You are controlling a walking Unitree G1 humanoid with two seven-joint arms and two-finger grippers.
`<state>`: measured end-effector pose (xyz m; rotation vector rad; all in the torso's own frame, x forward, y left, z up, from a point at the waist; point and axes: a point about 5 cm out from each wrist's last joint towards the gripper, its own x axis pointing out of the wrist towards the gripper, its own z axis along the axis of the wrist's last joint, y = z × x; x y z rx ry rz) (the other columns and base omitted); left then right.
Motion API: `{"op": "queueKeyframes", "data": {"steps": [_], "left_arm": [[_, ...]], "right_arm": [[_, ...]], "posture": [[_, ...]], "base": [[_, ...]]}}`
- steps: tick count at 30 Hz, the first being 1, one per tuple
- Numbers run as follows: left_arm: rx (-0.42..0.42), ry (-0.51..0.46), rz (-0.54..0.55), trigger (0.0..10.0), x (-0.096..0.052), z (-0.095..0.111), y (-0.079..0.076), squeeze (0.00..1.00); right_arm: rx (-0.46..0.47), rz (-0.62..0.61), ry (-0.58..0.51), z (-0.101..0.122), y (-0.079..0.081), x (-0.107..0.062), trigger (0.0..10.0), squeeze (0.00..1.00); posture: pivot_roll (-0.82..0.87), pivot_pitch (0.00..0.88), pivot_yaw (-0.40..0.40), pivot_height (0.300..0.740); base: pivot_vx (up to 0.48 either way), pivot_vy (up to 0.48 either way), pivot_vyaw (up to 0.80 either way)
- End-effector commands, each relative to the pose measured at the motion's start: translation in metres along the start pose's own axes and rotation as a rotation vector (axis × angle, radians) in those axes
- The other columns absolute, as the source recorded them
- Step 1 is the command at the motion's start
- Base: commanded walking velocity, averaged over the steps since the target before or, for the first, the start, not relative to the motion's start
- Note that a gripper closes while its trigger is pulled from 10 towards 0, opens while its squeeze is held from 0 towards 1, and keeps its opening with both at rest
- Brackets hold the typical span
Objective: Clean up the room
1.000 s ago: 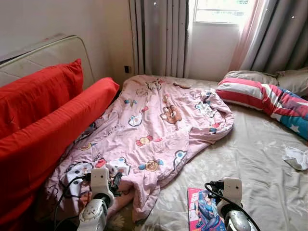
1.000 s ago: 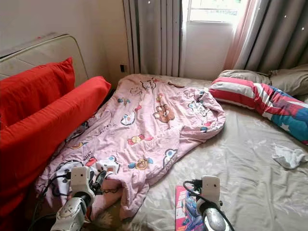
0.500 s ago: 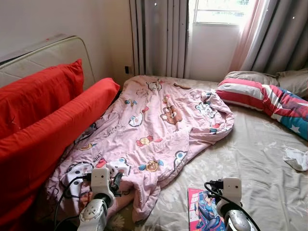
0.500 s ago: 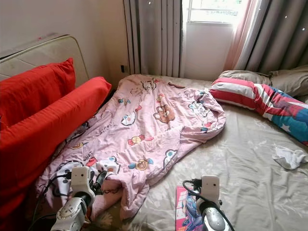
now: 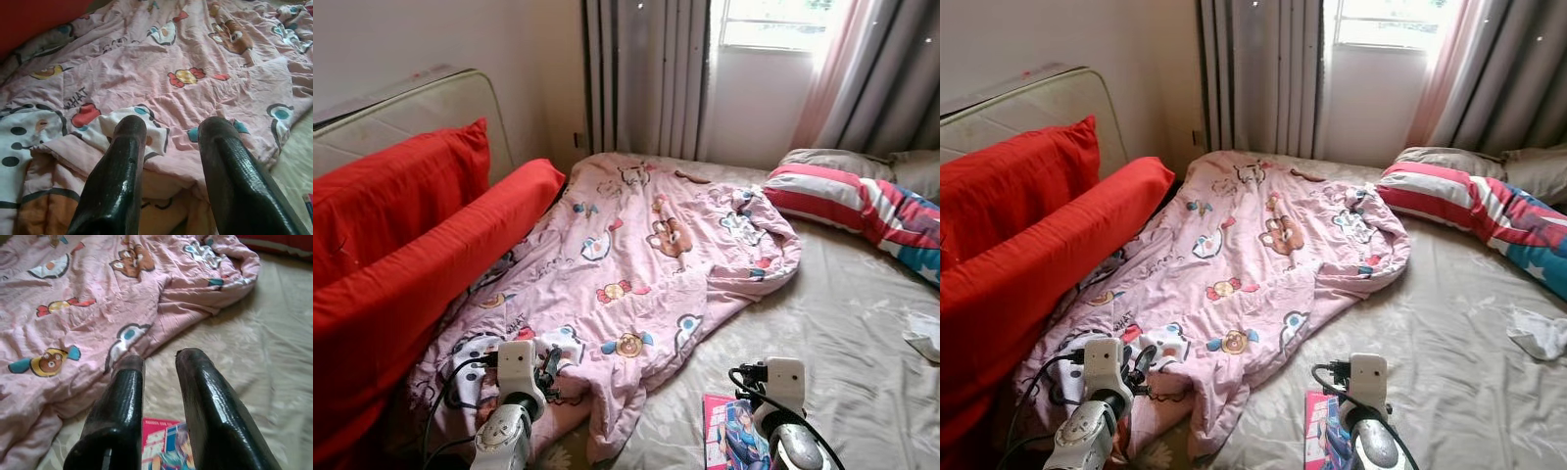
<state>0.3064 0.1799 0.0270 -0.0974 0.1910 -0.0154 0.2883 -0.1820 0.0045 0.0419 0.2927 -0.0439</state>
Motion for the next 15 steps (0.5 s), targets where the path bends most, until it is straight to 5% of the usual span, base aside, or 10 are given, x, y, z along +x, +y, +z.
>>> {"op": "queueKeyframes", "data": {"steps": [1,15], "left_arm": [[-0.004,-0.001,0.009,10.0,0.0001,0.0004,0.0008,0.00],[-0.006,-0.021,0.005,10.0,0.0010,0.0035,0.0004,0.00]], "right_arm": [[0.001,0.000,-0.021,0.0049,-0.0002,0.0019,10.0,0.00],[0.006,-0.006,-0.031,0.0076,-0.0005,0.0032,10.0,0.00]], "posture": [[-0.08,0.015,-0.003,0.740],[-0.08,0.019,0.001,0.740]], "base": [[0.000,0.000,0.00],[0.000,0.000,0.00]]}}
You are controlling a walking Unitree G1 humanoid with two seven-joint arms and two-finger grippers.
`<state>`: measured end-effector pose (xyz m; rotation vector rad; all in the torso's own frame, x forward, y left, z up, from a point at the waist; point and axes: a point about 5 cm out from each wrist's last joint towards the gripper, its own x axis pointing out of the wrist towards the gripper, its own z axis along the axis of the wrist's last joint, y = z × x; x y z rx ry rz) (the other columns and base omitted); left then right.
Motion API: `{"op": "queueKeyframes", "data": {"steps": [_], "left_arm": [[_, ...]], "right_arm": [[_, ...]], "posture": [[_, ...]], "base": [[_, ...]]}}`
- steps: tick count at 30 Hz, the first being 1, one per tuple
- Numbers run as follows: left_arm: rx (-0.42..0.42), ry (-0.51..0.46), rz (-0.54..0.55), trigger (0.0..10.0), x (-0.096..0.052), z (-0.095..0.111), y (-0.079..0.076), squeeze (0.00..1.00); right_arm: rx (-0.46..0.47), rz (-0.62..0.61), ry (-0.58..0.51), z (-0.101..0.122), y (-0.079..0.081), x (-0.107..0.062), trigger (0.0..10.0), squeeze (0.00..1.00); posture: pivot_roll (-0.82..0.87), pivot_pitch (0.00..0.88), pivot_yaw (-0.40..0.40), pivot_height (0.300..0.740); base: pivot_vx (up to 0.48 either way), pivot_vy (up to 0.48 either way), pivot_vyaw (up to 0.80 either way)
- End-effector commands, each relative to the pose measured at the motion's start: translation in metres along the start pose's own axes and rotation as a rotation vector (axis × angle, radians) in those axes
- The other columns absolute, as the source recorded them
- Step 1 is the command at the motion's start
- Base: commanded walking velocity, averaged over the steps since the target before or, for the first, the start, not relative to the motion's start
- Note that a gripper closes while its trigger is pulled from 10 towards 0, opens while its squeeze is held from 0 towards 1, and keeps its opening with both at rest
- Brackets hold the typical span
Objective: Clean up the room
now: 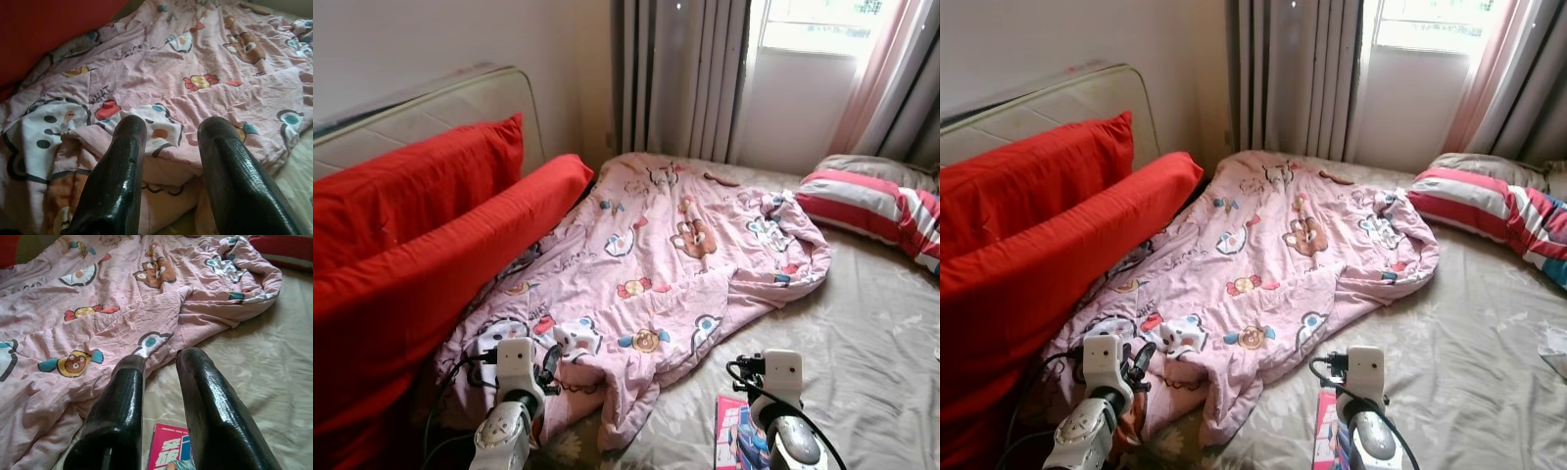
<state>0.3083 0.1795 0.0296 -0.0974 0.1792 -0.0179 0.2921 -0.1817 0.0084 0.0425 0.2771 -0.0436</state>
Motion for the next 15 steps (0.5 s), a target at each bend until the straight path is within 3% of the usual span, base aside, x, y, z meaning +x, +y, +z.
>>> {"op": "queueKeyframes", "data": {"steps": [1,15], "left_arm": [[-0.006,-0.011,0.008,10.0,-0.0005,0.0008,0.0010,0.00],[-0.006,-0.013,0.005,10.0,-0.0007,0.0009,0.0012,0.00]], "right_arm": [[0.006,-0.008,-0.016,0.0030,-0.0011,0.0009,10.0,0.00],[0.006,-0.016,-0.018,0.0046,-0.0001,0.0021,10.0,0.00]], "posture": [[-0.08,0.019,0.001,0.740],[-0.07,0.022,0.004,0.740]], "base": [[0.000,0.000,0.00],[0.000,0.000,0.00]]}}
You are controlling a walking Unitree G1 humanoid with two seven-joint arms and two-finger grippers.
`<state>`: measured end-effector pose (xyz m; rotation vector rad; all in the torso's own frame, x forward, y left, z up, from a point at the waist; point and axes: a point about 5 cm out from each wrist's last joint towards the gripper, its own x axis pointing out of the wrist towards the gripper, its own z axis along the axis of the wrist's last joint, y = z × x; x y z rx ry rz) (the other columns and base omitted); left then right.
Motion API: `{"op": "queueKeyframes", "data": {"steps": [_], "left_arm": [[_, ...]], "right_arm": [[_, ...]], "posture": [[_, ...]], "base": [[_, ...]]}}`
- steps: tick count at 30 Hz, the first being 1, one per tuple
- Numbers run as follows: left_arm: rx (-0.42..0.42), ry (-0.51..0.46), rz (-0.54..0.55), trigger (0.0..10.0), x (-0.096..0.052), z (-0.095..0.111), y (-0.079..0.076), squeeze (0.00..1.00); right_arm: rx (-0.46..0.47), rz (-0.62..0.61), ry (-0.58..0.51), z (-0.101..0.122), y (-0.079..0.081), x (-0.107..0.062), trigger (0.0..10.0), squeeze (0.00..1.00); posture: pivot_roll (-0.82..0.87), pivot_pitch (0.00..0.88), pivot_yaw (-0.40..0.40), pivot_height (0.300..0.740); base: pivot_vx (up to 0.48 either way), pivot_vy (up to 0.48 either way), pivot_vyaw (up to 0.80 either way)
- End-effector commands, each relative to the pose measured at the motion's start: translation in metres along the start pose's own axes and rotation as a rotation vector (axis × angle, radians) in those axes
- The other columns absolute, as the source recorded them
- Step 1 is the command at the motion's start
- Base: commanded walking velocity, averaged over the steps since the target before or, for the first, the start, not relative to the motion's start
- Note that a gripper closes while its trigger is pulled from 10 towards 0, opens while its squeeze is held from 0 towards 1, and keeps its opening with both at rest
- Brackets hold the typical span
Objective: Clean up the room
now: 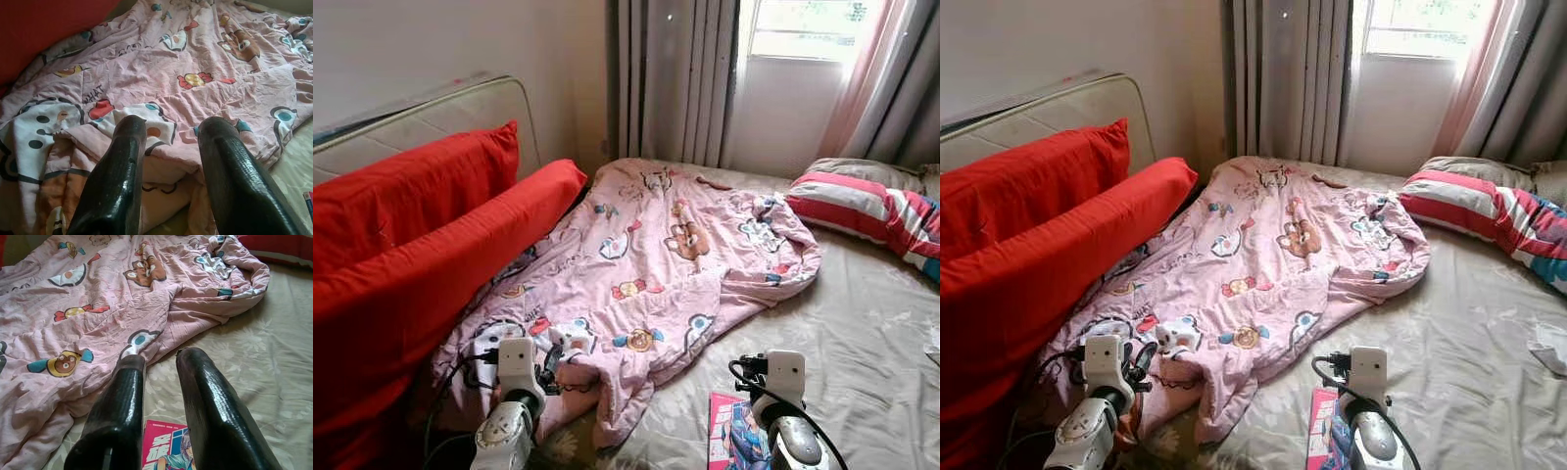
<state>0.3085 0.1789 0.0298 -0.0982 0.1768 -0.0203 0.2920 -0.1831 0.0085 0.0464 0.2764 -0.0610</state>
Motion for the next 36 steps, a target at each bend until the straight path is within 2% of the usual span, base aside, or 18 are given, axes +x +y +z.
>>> {"op": "queueKeyframes", "data": {"steps": [1,4,16,20,30,36], "left_arm": [[-0.005,-0.011,0.008,10.0,-0.0008,0.0007,0.0019,0.00],[-0.004,-0.010,0.006,10.0,-0.0010,0.0006,0.0021,0.00],[-0.003,-0.005,0.005,10.0,-0.0012,-0.0002,0.0020,0.00],[-0.003,-0.003,0.004,10.0,-0.0012,-0.0005,0.0020,0.00],[-0.002,0.000,0.004,10.0,-0.0013,-0.0009,0.0023,0.00],[-0.002,0.002,0.004,10.0,-0.0015,-0.0012,0.0026,0.00]], "right_arm": [[-0.001,-0.001,-0.013,0.0042,0.0014,0.0022,10.0,0.00],[-0.003,-0.009,0.005,0.0029,0.0010,0.0025,10.0,0.00],[-0.009,-0.008,0.008,0.0025,0.0027,0.0025,10.0,0.00],[-0.010,-0.001,-0.018,0.0053,0.0040,0.0026,10.0,0.00],[-0.013,-0.005,0.004,0.0039,0.0039,0.0033,10.0,0.00],[-0.008,0.001,0.006,0.0040,0.0062,0.0037,10.0,0.00]], "posture": [[-0.07,0.022,0.004,0.740],[-0.07,0.023,0.006,0.740],[-0.07,0.022,0.007,0.685],[-0.07,0.024,0.007,0.685],[-0.07,0.024,0.008,0.685],[-0.07,0.024,0.008,0.650]], "base": [[0.000,0.000,0.00],[0.000,0.000,0.00],[0.000,0.000,0.00],[0.000,0.000,0.00],[0.000,0.000,0.00],[0.000,0.000,0.00]]}}
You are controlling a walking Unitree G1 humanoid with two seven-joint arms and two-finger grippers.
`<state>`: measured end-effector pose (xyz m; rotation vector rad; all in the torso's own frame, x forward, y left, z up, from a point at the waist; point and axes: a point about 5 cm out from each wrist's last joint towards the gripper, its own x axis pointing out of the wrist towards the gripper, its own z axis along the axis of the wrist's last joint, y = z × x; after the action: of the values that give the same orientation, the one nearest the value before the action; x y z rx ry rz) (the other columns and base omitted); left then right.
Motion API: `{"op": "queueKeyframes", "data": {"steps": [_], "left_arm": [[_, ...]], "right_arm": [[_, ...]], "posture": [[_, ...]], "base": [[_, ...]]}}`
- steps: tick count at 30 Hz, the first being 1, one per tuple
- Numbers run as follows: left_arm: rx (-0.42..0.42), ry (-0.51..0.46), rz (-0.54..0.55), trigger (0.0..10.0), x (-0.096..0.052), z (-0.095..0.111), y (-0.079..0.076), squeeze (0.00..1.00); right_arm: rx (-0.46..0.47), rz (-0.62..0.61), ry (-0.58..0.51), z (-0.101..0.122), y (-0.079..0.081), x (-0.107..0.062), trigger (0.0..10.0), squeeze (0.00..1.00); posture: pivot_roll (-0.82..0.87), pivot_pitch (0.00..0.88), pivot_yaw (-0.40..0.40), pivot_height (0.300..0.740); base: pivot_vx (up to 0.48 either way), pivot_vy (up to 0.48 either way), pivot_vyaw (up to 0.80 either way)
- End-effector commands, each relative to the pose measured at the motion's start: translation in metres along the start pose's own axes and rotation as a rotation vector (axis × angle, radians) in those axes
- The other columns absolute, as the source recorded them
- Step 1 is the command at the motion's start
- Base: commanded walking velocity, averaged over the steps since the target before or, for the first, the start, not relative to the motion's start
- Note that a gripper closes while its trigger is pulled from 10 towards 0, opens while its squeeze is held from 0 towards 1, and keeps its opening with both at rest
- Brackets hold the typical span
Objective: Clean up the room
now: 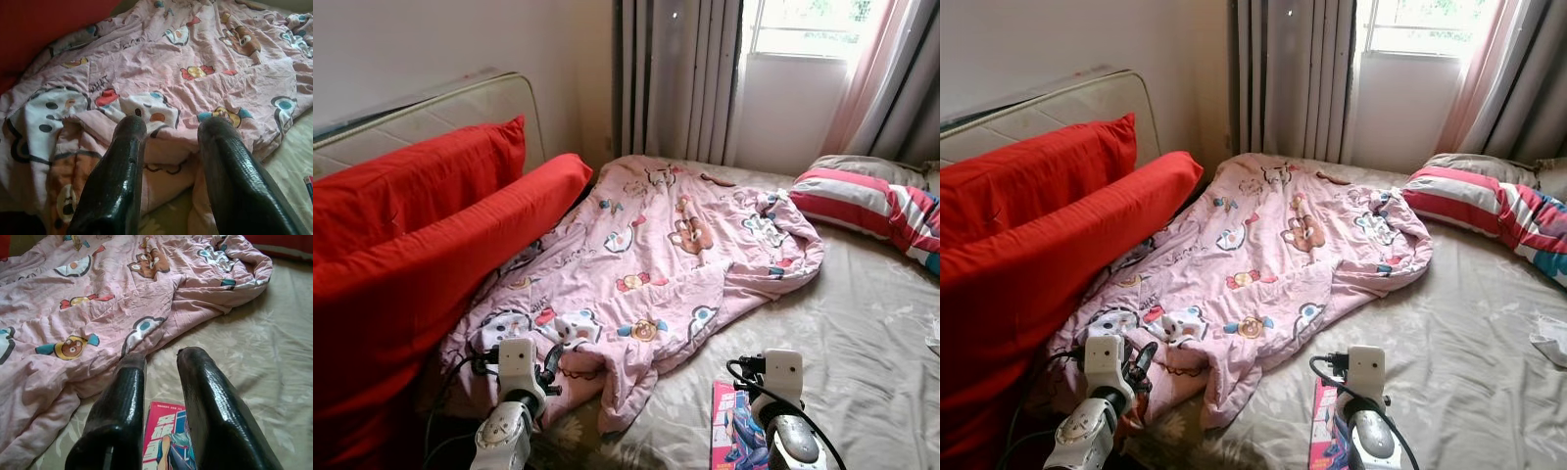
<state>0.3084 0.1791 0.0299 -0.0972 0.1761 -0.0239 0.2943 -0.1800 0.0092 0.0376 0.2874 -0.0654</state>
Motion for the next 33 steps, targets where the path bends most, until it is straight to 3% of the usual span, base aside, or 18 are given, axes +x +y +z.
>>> {"op": "queueKeyframes", "data": {"steps": [1,33], "left_arm": [[-0.004,0.003,0.007,10.0,-0.0015,-0.0015,0.0025,0.00],[-0.014,0.025,-0.011,10.0,-0.0017,-0.0042,0.0013,0.00]], "right_arm": [[-0.002,0.009,-0.006,0.0030,0.0038,0.0018,10.0,0.00],[0.015,0.019,0.004,-0.0018,0.0035,-0.0008,10.0,0.00]], "posture": [[-0.07,0.025,0.008,0.640],[-0.07,0.028,0.011,0.630]], "base": [[0.000,0.000,0.00],[0.000,0.000,0.00]]}}
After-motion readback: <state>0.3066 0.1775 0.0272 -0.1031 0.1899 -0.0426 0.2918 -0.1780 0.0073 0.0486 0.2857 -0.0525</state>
